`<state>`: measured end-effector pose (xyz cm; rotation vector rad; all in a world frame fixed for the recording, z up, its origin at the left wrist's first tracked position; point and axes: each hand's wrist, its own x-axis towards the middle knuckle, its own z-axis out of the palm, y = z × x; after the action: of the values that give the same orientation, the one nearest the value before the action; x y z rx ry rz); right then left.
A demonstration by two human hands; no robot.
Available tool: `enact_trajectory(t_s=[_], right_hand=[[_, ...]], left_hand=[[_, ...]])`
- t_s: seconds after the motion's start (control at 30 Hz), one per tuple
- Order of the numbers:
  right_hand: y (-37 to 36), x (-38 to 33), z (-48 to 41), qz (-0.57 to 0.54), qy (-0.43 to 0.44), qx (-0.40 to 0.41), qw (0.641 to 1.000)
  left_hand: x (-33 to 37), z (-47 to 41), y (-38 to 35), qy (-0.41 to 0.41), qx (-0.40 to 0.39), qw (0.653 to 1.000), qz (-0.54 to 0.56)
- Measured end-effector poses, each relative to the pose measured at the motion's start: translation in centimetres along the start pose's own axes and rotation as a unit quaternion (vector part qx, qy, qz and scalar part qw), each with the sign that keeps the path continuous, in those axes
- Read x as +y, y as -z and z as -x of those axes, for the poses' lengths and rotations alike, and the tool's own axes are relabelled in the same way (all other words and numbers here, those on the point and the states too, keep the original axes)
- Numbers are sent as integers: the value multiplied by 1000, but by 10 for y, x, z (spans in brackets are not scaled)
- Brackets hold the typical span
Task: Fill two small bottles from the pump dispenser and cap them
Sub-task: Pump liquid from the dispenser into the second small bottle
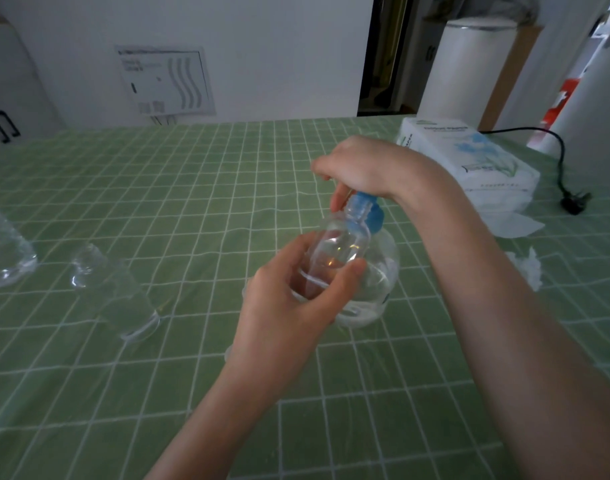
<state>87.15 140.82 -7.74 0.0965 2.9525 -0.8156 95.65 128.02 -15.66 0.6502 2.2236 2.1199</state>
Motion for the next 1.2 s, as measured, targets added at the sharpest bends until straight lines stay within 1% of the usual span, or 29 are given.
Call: enact_trajectory(t_s=[0.43,0.7,1.2], right_hand=[[-10,2,0,-16,-8,-8,1000],[2,-3,2,10,-11,-16,1000],[-10,2,-1,-7,-9,-21,1000]], left_hand=[[-3,2,0,16,9,1000,-11],[-1,1,1,5,7,1000,-1],[-4,1,1,14,8,1000,-20]])
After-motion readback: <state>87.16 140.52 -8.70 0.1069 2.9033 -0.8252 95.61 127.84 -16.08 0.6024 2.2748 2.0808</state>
